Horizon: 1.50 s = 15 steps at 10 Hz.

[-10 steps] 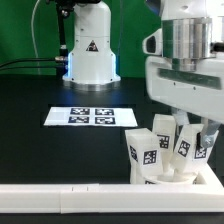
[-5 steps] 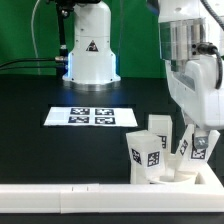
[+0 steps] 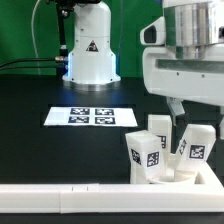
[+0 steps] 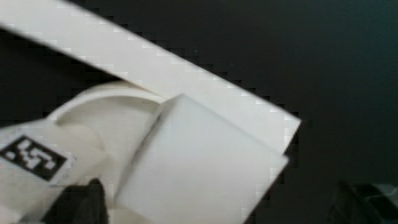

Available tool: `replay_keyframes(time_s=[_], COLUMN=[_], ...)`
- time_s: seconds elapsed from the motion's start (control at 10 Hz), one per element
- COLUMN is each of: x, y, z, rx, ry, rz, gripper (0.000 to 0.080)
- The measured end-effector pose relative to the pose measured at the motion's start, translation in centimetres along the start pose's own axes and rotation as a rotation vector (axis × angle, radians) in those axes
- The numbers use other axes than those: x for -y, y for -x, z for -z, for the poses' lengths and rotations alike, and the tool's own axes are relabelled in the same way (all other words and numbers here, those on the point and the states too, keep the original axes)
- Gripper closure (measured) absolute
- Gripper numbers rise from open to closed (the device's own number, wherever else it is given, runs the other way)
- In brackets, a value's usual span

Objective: Assemble stool

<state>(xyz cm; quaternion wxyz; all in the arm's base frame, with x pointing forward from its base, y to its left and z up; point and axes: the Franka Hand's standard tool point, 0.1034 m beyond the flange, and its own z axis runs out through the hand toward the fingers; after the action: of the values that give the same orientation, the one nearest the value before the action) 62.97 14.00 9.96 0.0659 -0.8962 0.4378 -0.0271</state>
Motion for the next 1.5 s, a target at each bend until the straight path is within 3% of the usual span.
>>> replay_keyframes(time_s=[0.3,0.6,0.7,0.9,1.1,1.3,1.5], x=[-0.2,-0.1,-0.2,-0.6,-0.1,-0.3,-0.7], y=[-0.3,-1.1,-1.0,-1.3,-1.1,0.1,-0.8], z=[-0.1,0.9,0.8,0.7,0.8,0.3,0.2], rx=[-0.004,-0.035,-0.068,-0.065,-0.095,0.005,0.01], ry=[0.004,0.016,0.003,0.015,0.055,0.157,0.17], rz=[0.178,0.863,0.886,1.015,1.379,1.713,1.804], gripper=[0.0151,0.0151,0.0151,0.0151,0.0151,0.0151,0.0151])
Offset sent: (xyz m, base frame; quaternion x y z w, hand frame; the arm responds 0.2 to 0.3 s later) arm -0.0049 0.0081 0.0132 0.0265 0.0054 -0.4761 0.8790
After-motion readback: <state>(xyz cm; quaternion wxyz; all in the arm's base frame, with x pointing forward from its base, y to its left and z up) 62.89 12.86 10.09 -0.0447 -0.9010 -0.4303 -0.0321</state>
